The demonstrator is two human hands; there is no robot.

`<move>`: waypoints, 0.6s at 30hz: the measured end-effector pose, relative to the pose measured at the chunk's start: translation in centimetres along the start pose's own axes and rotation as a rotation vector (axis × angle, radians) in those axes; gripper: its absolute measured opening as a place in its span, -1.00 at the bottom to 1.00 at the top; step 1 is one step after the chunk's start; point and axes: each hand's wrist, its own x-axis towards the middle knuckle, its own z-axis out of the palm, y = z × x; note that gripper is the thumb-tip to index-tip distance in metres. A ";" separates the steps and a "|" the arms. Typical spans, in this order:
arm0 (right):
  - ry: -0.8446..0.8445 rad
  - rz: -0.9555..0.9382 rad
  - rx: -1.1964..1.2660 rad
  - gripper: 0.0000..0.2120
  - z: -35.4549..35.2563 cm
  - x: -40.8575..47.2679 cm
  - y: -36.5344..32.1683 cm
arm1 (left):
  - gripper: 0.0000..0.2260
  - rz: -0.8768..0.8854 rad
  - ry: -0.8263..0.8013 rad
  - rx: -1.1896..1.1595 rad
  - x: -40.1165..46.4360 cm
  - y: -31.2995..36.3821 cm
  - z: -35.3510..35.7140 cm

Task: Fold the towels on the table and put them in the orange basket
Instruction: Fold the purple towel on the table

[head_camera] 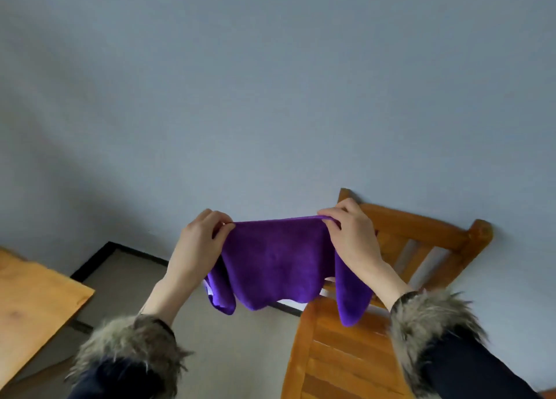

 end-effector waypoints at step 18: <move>-0.398 -0.479 0.432 -0.95 15.2 -0.5 -32.1 | -0.95 -0.387 0.591 0.407 -17.6 -15.3 -29.8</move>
